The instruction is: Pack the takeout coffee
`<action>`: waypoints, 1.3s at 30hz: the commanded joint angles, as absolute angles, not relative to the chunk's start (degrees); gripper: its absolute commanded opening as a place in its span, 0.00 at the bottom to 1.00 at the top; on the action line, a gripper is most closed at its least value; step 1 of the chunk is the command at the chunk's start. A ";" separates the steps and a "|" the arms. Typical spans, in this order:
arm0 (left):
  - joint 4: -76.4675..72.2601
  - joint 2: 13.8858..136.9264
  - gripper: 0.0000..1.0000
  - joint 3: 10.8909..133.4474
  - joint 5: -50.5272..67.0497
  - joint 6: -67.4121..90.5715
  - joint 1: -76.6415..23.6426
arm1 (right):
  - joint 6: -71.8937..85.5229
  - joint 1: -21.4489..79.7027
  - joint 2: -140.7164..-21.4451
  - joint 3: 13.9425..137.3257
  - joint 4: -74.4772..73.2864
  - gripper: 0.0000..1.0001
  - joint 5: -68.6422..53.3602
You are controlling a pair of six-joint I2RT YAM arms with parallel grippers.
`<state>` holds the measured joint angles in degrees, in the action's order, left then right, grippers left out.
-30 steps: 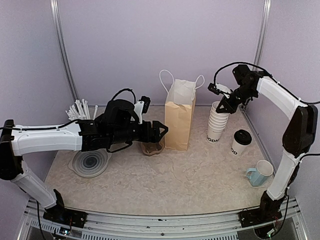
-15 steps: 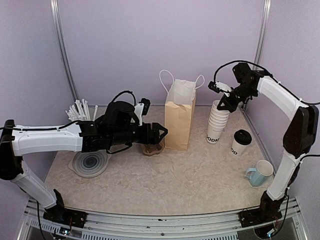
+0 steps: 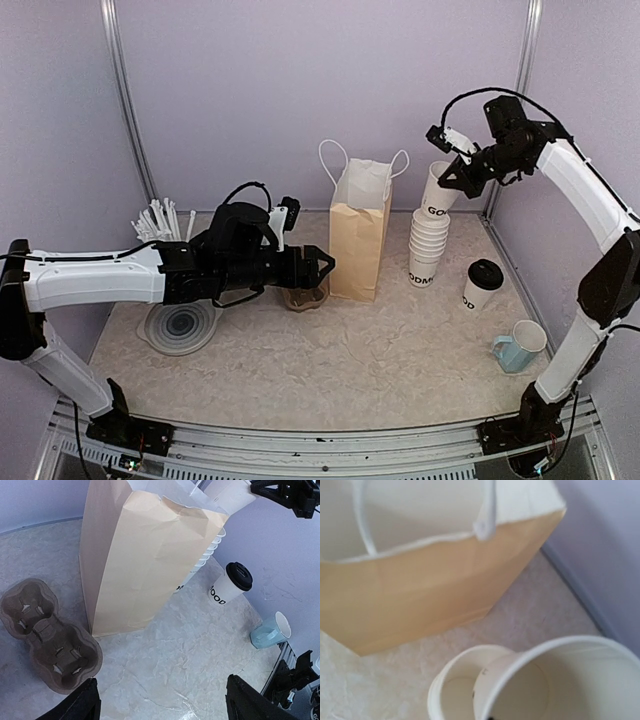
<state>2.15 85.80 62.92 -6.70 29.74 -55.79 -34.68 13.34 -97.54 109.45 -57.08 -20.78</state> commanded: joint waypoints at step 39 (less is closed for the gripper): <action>48.90 101.16 0.57 92.45 -14.17 14.56 -34.29 | -43.05 51.75 -83.98 70.75 -38.78 0.00 -28.40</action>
<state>45.25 98.96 88.66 -14.79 16.69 -35.33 -46.57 49.10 -80.16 71.94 -47.35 -29.69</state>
